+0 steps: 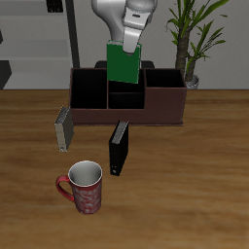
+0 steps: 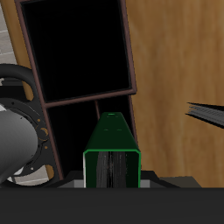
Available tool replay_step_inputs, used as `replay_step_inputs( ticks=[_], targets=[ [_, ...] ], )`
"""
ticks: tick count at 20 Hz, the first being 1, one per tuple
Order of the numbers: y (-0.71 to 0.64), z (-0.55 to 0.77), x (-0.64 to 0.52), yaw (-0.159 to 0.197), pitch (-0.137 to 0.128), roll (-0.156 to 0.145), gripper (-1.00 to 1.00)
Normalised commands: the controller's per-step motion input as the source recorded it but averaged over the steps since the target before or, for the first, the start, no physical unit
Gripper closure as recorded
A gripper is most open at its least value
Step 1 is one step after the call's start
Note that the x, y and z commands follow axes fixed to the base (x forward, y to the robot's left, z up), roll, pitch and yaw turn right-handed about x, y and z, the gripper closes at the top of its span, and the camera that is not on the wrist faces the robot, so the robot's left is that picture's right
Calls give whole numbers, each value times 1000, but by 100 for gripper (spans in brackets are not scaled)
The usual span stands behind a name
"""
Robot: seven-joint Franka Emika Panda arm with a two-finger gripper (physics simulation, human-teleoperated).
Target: Place the green book into the back desk caddy's front compartment
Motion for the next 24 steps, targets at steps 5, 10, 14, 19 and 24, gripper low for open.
replay_step_inputs(
  ticks=[5, 10, 14, 19, 24],
  targets=[
    [-75, -44, 28, -12, 5, -14, 100],
    [-26, 6, 19, -5, -7, -2, 100],
    [46, -3, 29, 15, -9, 22, 100],
    [10, 10, 75, 3, -6, 7, 100],
    [0, 23, 44, -4, -2, 4, 100]
  ],
)
